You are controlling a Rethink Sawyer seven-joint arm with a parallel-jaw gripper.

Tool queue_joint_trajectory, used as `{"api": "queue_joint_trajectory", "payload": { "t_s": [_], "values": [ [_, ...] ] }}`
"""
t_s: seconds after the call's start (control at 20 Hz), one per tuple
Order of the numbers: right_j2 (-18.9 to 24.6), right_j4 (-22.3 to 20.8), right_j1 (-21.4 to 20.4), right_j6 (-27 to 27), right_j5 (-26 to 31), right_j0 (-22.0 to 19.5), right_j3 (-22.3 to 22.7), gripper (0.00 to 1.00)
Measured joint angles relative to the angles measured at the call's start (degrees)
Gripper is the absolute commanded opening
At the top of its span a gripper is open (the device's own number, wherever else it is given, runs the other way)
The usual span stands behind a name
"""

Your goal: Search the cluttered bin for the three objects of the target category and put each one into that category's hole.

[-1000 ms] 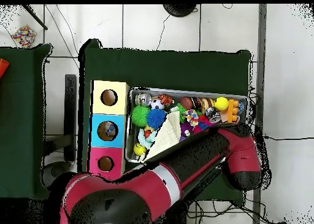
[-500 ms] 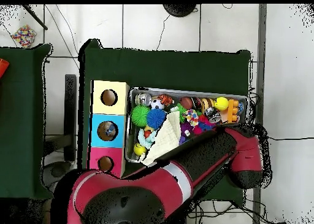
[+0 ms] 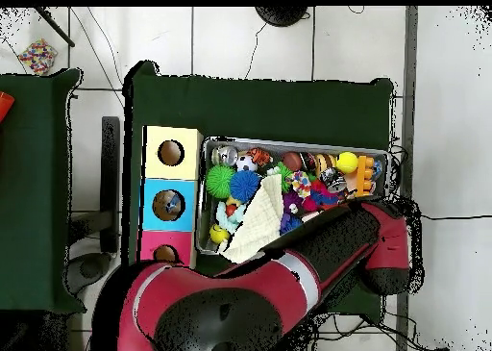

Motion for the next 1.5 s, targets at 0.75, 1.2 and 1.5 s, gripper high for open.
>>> {"api": "queue_joint_trajectory", "payload": {
  "t_s": [0.75,1.2,1.5],
  "values": [
    [6.4,-0.1,-1.1,0.0,-8.0,-3.4,-2.3,1.0],
    [9.1,-0.1,-3.0,0.0,-11.4,-7.0,-2.4,1.0],
    [10.6,0.1,-4.0,0.0,-11.3,-8.5,-2.4,1.0]
  ]
}}
